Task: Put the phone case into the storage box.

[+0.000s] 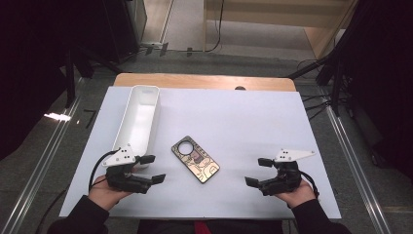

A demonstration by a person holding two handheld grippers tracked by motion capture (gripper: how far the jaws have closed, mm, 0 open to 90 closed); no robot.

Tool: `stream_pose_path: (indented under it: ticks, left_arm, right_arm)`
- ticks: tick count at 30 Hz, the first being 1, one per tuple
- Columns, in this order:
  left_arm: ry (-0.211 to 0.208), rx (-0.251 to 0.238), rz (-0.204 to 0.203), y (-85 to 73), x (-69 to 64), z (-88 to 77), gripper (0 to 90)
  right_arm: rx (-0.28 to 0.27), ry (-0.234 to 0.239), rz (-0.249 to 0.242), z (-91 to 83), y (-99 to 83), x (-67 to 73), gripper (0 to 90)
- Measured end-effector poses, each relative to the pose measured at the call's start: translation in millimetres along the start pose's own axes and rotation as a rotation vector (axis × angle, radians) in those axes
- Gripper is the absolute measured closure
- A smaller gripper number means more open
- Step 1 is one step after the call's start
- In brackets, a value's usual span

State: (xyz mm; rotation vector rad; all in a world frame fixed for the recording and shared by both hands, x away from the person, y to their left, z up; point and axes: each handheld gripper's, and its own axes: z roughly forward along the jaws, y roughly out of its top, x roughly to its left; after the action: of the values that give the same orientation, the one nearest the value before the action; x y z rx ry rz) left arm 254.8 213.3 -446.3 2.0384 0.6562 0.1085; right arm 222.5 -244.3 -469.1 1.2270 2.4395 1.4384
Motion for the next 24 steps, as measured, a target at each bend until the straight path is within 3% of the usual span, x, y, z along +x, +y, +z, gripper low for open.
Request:
stream_pose_path:
  ticks: [24]
  left_arm:
    - [-0.017,0.002,0.008,0.7,-0.4,-0.2,21.9]
  right_arm:
    - [0.008,-0.004,0.001,3.0,-1.0,-1.1,6.0]
